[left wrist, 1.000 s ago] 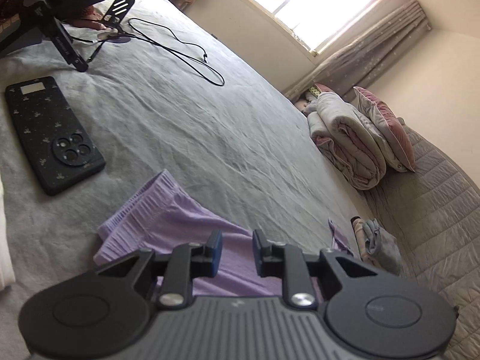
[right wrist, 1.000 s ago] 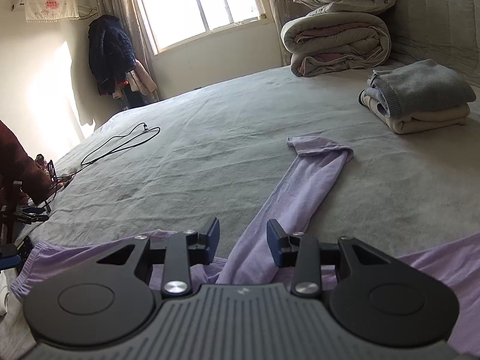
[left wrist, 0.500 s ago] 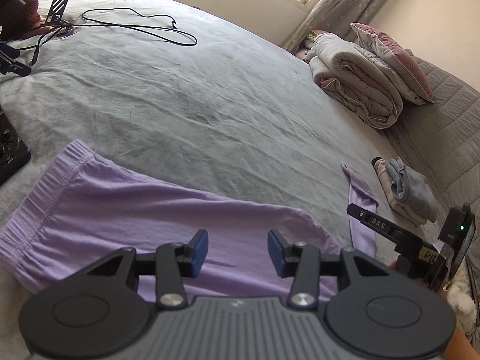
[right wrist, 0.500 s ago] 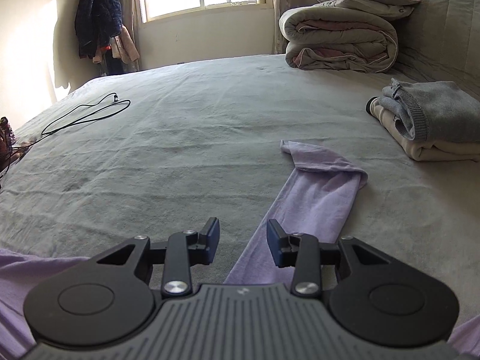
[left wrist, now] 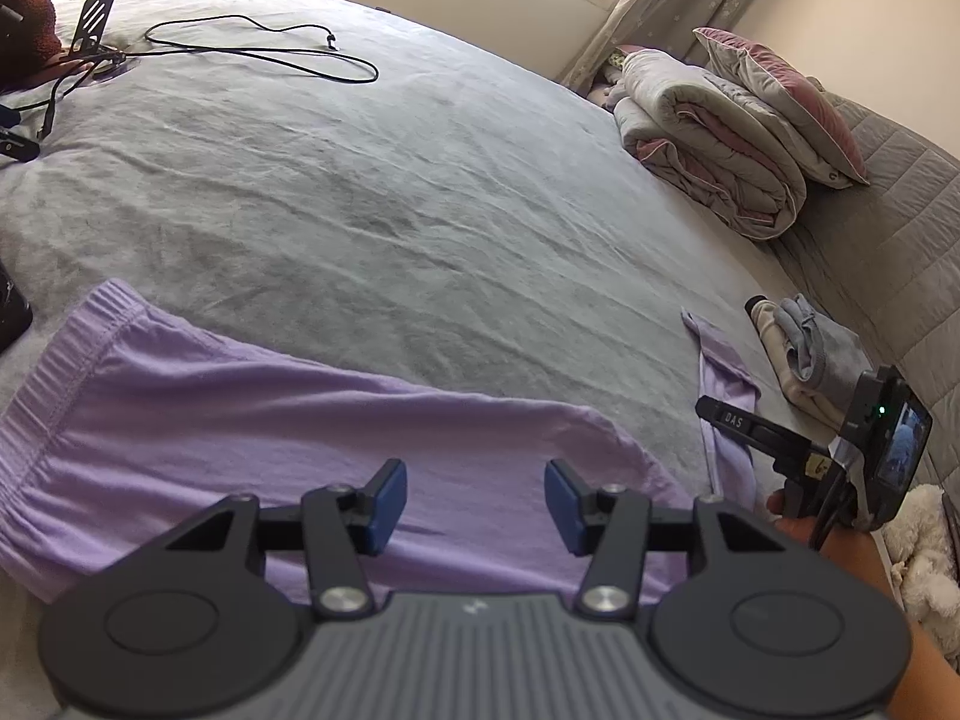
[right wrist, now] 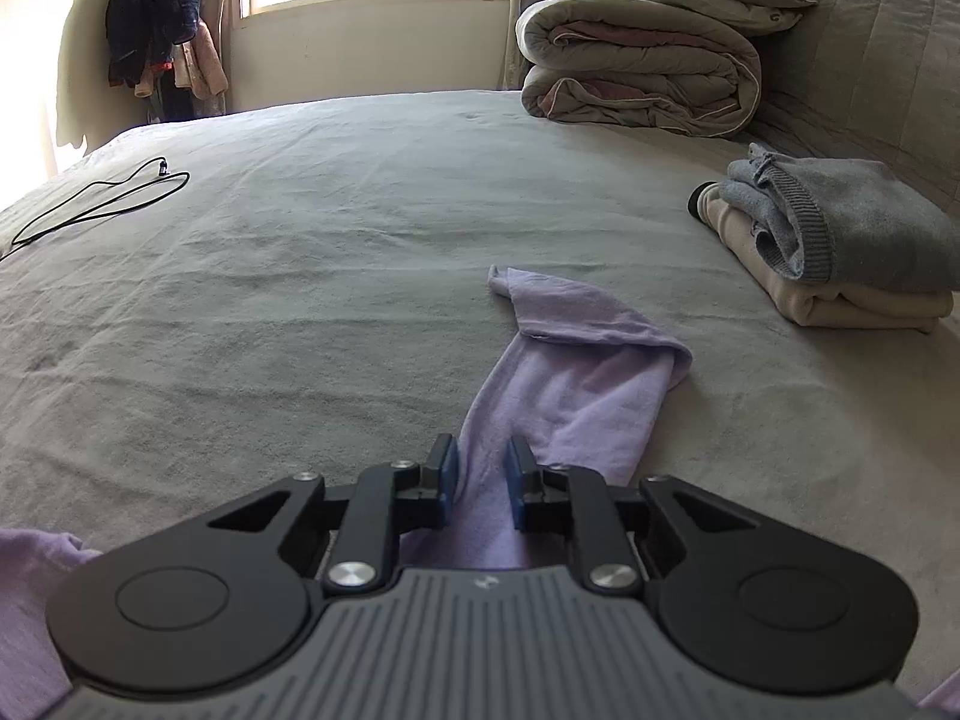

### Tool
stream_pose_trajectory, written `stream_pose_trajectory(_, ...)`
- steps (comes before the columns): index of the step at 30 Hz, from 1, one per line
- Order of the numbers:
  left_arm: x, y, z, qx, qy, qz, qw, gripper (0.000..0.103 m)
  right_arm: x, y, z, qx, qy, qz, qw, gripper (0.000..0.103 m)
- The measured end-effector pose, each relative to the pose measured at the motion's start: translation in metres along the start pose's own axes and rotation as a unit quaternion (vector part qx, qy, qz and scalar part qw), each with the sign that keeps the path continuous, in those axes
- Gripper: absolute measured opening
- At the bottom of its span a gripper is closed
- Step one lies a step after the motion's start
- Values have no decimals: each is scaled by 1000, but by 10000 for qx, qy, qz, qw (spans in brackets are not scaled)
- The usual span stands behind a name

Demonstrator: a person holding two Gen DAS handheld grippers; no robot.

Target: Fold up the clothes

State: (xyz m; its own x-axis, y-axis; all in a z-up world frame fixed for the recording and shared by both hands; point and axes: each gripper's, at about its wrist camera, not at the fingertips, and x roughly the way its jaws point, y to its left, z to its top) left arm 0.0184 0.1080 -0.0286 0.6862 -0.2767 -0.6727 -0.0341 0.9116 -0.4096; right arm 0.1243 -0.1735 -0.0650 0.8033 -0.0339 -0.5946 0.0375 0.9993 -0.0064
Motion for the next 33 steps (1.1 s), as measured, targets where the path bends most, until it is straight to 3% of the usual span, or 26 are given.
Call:
stream_pose_trajectory(7, 0, -1, -1, -25, 3, -5, 10000, 52, -17, -26, 0, 442, -147, 12, 9989, 2)
stream_pose_trajectory(13, 2, -18, -7, 5, -8, -367, 9993, 52, -60, -69, -1, 1118, -467, 253, 9923, 2)
stream_pose_trajectory(19, 5, -48, -23, 434, 34, -686, 9967, 52, -103, -110, -16, 1463, -751, 516, 9850, 2)
stream_pose_trajectory(24, 14, -68, -31, 472, 149, -899, 9947, 52, -123, -135, -47, 1699, -705, 653, 9808, 2)
stream_pose_trajectory(33, 38, -116, -48, 694, 565, -1091, 9900, 50, -128, -161, -102, 1669, -230, 844, 9821, 5)
